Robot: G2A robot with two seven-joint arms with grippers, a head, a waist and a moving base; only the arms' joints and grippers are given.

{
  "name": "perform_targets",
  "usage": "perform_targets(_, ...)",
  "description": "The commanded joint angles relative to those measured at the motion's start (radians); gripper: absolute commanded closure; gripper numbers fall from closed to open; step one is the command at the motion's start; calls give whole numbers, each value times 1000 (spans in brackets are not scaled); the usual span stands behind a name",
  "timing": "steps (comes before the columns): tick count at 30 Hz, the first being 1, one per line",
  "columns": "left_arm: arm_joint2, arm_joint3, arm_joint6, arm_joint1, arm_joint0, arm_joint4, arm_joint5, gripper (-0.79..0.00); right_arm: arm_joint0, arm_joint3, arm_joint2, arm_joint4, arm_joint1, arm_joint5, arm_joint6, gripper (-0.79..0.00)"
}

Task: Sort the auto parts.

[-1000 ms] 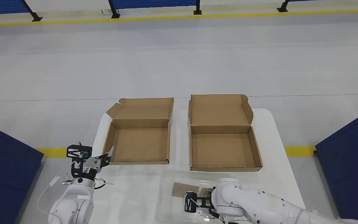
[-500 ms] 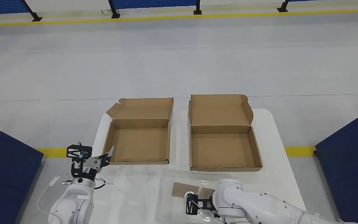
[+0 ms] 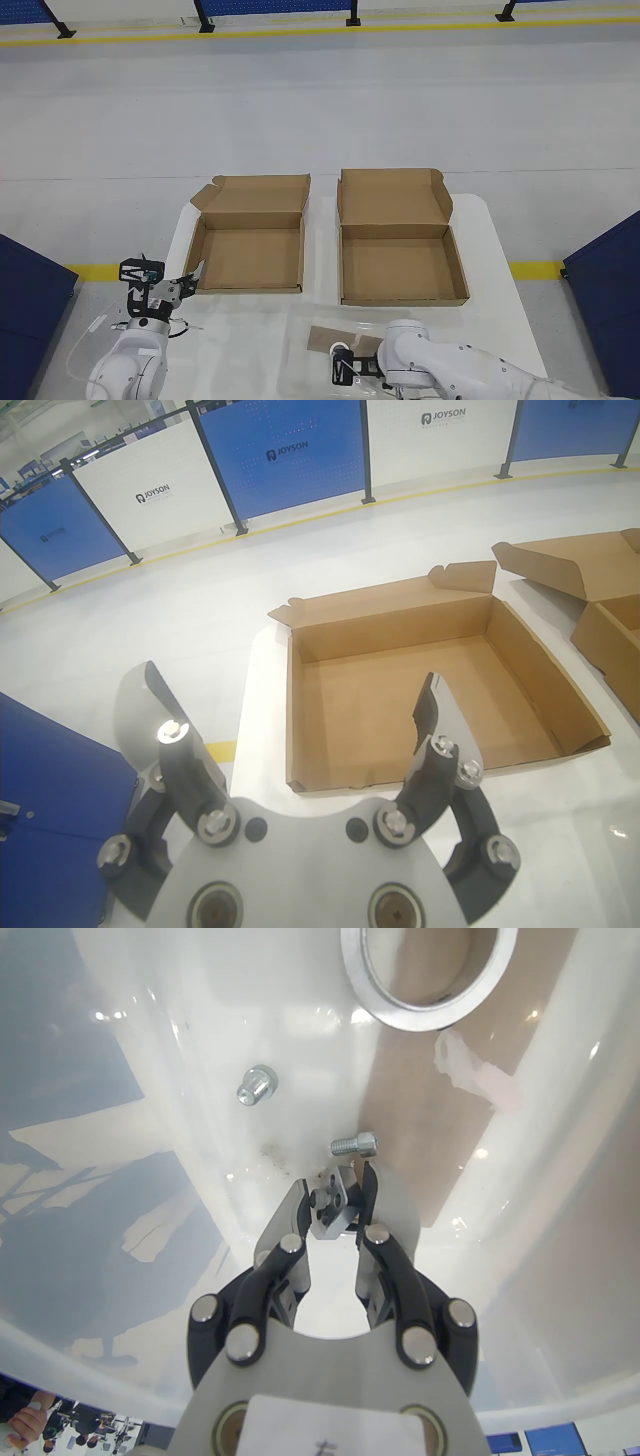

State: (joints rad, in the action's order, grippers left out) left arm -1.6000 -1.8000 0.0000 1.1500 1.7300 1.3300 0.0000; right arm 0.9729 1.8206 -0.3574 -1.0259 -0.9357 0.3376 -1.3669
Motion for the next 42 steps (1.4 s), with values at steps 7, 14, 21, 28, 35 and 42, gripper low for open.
perform_targets(7,0,0,0,0,0,0,0,-785,6,21,-21,-10,-1,-10,-26,0)
perform_targets(14,0,0,0,0,0,0,0,-785,21,59,-57,-19,11,-5,-33,0)
perform_targets(21,0,0,0,0,0,0,0,-785,45,88,-100,-16,28,11,-24,0)
perform_targets(28,0,0,0,0,0,0,0,-785,64,89,-120,-18,36,34,-22,0)
perform_targets(35,0,0,0,0,0,0,0,-785,55,53,-100,-35,21,59,-50,0)
perform_targets(42,0,0,0,0,0,0,0,-785,26,13,-47,-53,-10,58,-57,0)
